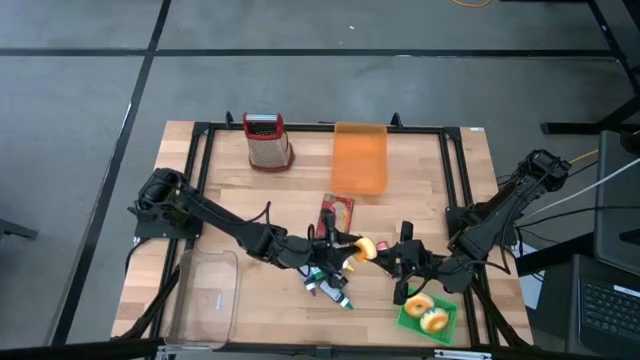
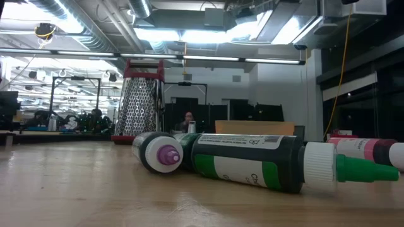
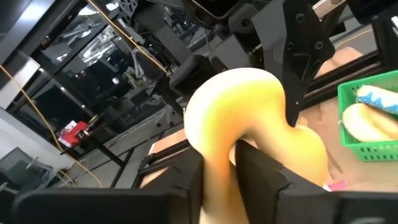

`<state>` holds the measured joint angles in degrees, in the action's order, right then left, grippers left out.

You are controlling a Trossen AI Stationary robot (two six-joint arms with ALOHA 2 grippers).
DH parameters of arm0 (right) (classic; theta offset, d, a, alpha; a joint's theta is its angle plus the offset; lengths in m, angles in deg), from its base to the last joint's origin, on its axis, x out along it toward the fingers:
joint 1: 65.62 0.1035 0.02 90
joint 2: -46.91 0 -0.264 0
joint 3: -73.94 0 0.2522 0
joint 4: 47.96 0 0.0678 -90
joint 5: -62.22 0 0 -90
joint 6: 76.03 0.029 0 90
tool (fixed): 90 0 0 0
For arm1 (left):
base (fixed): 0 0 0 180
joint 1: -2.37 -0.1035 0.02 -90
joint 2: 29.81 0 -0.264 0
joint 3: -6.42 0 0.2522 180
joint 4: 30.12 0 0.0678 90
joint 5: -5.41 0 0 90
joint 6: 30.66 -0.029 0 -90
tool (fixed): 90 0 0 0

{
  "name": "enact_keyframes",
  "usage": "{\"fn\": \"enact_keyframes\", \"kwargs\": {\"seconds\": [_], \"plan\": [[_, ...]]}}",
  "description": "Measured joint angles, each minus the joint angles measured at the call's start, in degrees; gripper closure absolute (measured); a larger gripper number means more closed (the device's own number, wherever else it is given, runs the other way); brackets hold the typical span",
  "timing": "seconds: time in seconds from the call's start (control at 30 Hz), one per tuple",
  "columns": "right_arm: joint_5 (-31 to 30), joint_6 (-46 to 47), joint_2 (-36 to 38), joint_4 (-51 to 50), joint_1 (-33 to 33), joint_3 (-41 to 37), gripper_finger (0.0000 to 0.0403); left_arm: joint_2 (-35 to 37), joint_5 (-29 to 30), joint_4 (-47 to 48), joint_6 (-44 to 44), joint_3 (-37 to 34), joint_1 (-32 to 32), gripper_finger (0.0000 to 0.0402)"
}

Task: Pick & Place Food Item
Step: Put the brown donut into the green bin

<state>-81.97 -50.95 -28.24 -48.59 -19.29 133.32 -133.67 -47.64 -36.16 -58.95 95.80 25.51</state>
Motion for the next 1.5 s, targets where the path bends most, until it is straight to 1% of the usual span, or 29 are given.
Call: {"fn": "enact_keyframes", "kwargs": {"seconds": [0.17,0.37,0.43,0.6,0.7,0.8,0.87,0.93,1.1,1.27,1.37,1.5], "plan": [[0.52,0.02,0.0,0.02,0.04,0.0,0.039,-0.02,2.84,0.38,-1.41,0.0,1.0,0.0265],[0.46,1.35,0.0,-0.21,0.32,0.0,0.0392,1.34,7.3,0.71,-4.25,0.0,3.16,0.023],[0.38,1.47,0.0,-0.67,0.73,0.0,0.0393,2.39,8.91,2.04,-4.5,0.0,4.09,0.0224],[-3.06,2.4,1.23,-2.61,3.23,0.0,0.0393,5.2,13.16,6.66,-3.57,0.0,6.22,0.022],[-5.09,7.11,2.98,-7.05,5.62,0.0,0.0393,6.34,16.59,8.93,-2.88,0.0,7.71,0.0222],[-5.1,15.22,4.16,-12.56,8.67,0.0,0.0393,6.97,18.57,11.37,-0.68,0.0,8.94,0.0223],[-3.61,20.73,4.37,-16.01,10.69,0.0,0.0393,6.97,18.6,12.91,1.11,0.0,9.43,0.0221],[-0.5,26.56,4.37,-19.09,12.37,0.0,0.0393,6.97,18.28,14.73,3.63,0.0,9.67,0.022],[9.65,40.5,4.35,-25.77,16.14,0.0,0.0393,6.95,12.72,20.58,12.89,0.0,9.33,0.022],[17.19,54.84,4.31,-35.6,19.54,0.0,0.0393,6.95,9.9,21.35,17.89,-0.29,9.34,0.022],[19.99,61.65,4.1,-39.51,21.7,0.0,0.0393,6.95,9.57,21.39,19.4,-0.44,9.41,0.022],[21.68,66.03,3.11,-39.29,24.3,0.0,0.0392,6.95,9.23,21.37,21.35,-0.44,9.48,0.022]]}}
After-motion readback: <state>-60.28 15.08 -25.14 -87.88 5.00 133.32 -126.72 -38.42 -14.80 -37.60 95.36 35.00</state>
